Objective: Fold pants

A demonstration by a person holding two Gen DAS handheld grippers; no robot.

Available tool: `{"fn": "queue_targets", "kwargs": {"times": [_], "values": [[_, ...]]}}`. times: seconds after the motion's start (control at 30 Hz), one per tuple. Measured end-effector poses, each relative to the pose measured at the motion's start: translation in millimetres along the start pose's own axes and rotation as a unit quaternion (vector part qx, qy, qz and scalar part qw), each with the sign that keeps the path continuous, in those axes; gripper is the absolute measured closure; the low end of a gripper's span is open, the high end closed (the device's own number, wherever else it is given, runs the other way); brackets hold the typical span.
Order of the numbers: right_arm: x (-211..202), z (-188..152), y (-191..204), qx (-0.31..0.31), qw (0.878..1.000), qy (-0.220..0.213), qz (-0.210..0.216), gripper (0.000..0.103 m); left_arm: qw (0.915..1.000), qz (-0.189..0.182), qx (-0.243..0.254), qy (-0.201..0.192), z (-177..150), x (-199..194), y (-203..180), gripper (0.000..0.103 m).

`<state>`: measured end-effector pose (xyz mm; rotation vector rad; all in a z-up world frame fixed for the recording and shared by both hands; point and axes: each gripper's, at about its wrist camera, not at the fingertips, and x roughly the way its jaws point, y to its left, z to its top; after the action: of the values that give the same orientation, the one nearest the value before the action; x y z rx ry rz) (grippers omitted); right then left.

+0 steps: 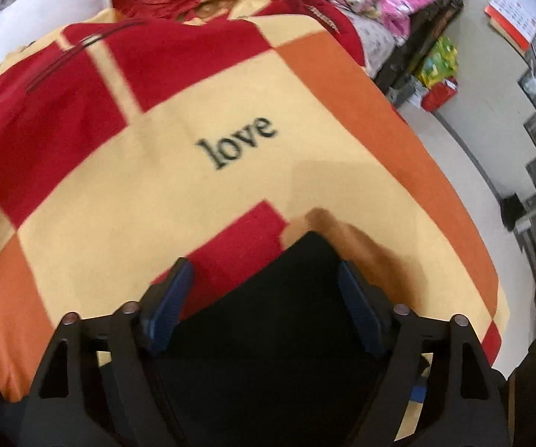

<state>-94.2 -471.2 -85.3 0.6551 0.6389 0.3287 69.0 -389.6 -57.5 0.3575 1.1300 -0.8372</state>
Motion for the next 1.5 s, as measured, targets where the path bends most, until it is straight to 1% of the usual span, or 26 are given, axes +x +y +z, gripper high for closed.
{"fn": "queue_targets", "kwargs": {"times": [0.07,0.1,0.13,0.17,0.2,0.23,0.33,0.37,0.43,0.53,0.57,0.67,0.73,0.77,0.8,0.87,0.9,0.97,1.03,1.1,1.13,1.2,1.27,1.33,1.4,1.5], "values": [[3.0,3.1,-0.5,0.01,1.0,0.0,-0.002,0.052,0.9996,0.006,0.026,-0.001,-0.8,2.4,-7.5,0.022],[5.4,4.4,0.4,0.013,1.0,0.0,-0.004,0.052,0.9989,0.018,0.043,-0.003,-2.4,3.5,-11.7,0.022],[8.2,6.1,1.8,0.015,1.0,0.0,-0.007,0.055,0.9983,0.025,0.052,-0.007,-3.6,4.3,-13.5,0.025],[11.3,7.3,1.6,0.021,1.0,0.002,-0.012,0.071,0.9979,0.023,0.06,-0.011,-4.4,3.4,-14.6,0.035],[16.0,8.7,0.7,0.028,0.999,0.005,-0.02,0.086,0.998,0.013,0.06,-0.012,-4.8,1.5,-13.6,0.042],[20.3,10.3,-0.3,0.03,0.999,0.007,-0.021,0.087,0.9985,-0.004,0.053,-0.01,-4.3,-0.5,-11.5,0.055],[19.0,17.7,12.3,0.013,1.0,0.0,-0.02,0.089,0.9992,-0.036,0.017,-0.008,-1.0,-9.5,2.9,0.068],[15.9,21.7,20.9,-0.001,1.0,-0.007,-0.019,0.089,0.999,-0.043,0.006,-0.013,-2.0,-18.1,10.8,0.07],[9.6,29.5,42.0,-0.033,0.999,-0.016,-0.008,0.09,0.9984,-0.044,-0.006,-0.035,-3.4,-39.9,18.7,0.07],[8.5,36.1,84.8,-0.091,0.995,-0.021,0.018,0.09,0.9947,-0.031,-0.043,-0.089,-17.5,-100.4,52.4,0.07],[11.7,36.2,99.4,-0.108,0.994,-0.02,0.028,0.09,0.9927,-0.02,-0.059,-0.104,-24.5,-119.5,65.4,0.07],[29.9,30.1,147.6,-0.161,0.984,-0.001,0.072,0.092,0.9827,0.043,-0.108,-0.144,-58.0,-173.3,111.3,0.069],[51.0,18.9,176.7,-0.188,0.977,0.021,0.098,0.093,0.9732,0.083,-0.149,-0.154,-91.5,-200.8,147.5,0.069],[63.4,11.3,189.7,-0.198,0.973,0.035,0.109,0.093,0.9697,0.091,-0.166,-0.155,-105.9,-209.4,159.1,0.069],[78.7,2.9,201.4,-0.206,0.97,0.054,0.121,0.093,0.9644,0.094,-0.193,-0.154,-128.8,-216.5,178.7,0.068],[118.2,-17.4,216.5,-0.209,0.96,0.118,0.142,0.091,0.956,0.101,-0.234,-0.145,-154.6,-216.2,201.9,0.061],[142.3,-30.0,221.5,-0.208,0.955,0.162,0.138,0.089,0.9515,0.104,-0.255,-0.136,-169.7,-214.7,213.5,0.06],[156.4,-42.1,221.7,-0.214,0.947,0.202,0.125,0.085,0.946,0.105,-0.28,-0.126,-189.1,-208.5,224.1,0.06],[136.8,-37.1,218.1,-0.215,0.947,0.185,0.152,0.083,0.9423,0.097,-0.297,-0.119,-203.7,-200.9,229.2,0.06],[108.6,-22.3,205.8,-0.2,0.953,0.155,0.166,0.081,0.9423,0.091,-0.301,-0.114,-212.4,-194.9,225.2,0.06],[97.7,-15.2,197.4,-0.198,0.958,0.134,0.158,0.08,0.943,0.087,-0.301,-0.111,-217.2,-191.3,220.4,0.058],[84.1,-2.3,182.0,-0.21,0.969,0.093,0.088,0.08,0.9453,0.074,-0.299,-0.108,-219.9,-183.2,212.8,0.057],[89.3,4.0,169.6,-0.206,0.974,0.085,0.037,0.08,0.9488,0.064,-0.293,-0.099,-218.2,-172.8,202.3,0.051],[101.6,7.2,154.9,-0.187,0.977,0.103,0.024,0.08,0.9509,0.062,-0.289,-0.091,-216.0,-164.4,196.9,0.043],[110.4,4.9,150.0,-0.188,0.977,0.103,0.014,0.08,0.9528,0.077,-0.282,-0.083,-213.0,-155.8,188.7,0.042],[124.4,5.1,152.4,-0.188,0.976,0.106,0.013,0.08,0.9519,0.093,-0.28,-0.083,-210.4,-148.1,181.3,0.036]]}}
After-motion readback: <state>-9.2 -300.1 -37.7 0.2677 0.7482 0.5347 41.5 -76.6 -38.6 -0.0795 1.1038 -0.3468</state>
